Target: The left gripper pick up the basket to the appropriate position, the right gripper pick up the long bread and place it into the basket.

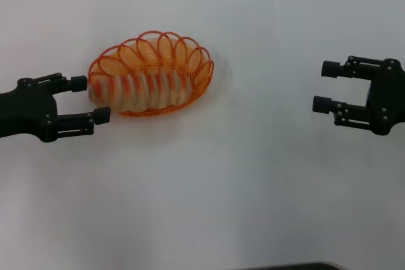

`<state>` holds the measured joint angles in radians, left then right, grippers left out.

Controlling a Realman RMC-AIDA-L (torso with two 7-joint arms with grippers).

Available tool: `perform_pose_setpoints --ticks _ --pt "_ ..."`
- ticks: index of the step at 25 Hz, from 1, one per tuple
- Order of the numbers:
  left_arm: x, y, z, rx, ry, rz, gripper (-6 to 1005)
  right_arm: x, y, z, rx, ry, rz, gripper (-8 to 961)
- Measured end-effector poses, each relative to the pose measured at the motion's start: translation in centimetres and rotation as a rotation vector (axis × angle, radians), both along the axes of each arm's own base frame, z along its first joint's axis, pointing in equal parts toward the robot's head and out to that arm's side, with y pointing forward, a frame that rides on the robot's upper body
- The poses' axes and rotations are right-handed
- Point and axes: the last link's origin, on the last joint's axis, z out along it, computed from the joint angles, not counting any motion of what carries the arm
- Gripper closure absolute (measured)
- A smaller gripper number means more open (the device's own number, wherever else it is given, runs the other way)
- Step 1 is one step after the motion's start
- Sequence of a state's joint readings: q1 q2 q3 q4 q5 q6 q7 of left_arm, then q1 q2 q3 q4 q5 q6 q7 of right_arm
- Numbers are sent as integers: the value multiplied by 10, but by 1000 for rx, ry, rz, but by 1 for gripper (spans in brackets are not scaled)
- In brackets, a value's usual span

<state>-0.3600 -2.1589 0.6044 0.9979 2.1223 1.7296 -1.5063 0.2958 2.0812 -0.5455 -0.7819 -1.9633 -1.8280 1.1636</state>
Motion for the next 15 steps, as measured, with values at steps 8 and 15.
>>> perform_pose_setpoints --ticks 8,15 --pt "-4 -1 0 13 5 7 141 -2 10 -3 10 -8 -1 267" --pt "-11 -4 6 33 16 27 141 -6 14 -6 1 -11 14 267"
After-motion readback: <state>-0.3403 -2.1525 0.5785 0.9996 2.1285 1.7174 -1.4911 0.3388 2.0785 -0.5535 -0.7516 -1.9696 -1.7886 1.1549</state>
